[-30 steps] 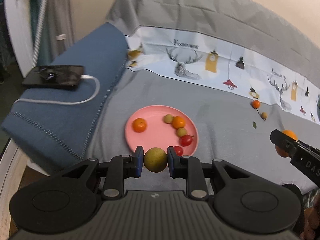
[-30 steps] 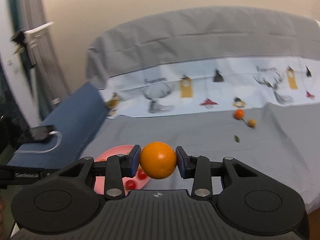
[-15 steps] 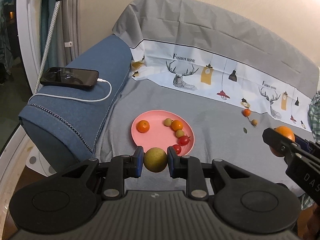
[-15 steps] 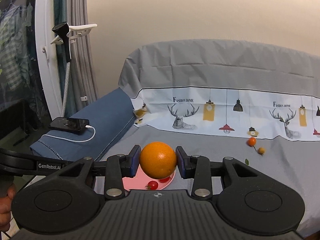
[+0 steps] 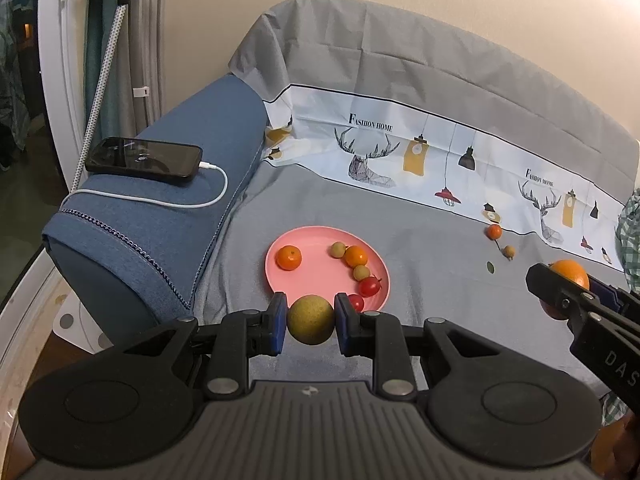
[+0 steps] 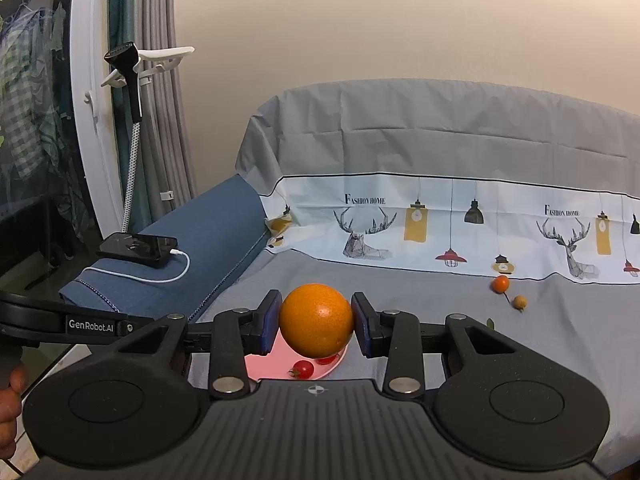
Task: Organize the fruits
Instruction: 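Carry both fruits over the pink plate and open both tools to drop them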
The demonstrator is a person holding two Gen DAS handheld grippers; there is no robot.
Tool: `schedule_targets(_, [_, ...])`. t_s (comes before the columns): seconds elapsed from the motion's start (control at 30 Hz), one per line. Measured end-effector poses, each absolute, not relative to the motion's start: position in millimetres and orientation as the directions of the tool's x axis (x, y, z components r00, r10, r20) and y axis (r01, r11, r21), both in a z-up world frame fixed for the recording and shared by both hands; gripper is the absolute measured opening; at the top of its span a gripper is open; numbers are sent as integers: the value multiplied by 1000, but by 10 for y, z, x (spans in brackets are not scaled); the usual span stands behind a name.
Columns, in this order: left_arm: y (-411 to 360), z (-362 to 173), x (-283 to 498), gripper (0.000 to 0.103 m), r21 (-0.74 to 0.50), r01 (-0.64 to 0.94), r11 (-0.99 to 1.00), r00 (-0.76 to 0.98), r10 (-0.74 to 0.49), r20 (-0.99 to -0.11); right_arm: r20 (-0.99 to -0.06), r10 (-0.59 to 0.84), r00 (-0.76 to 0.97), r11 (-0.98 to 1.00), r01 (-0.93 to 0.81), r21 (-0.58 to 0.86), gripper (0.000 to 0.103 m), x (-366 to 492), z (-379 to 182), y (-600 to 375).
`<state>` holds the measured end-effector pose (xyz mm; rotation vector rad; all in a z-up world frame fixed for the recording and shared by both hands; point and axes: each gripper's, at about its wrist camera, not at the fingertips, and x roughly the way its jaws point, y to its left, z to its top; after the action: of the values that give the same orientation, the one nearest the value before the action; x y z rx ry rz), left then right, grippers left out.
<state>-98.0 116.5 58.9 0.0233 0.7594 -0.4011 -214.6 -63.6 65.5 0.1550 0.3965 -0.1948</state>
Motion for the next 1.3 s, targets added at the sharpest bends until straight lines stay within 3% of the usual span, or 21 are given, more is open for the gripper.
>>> schedule_targets(1.3, [1167, 297, -594, 28, -146, 329, 933, 599, -325, -732, -487, -162, 858, 969, 232, 87, 39, -1718, 454, -659])
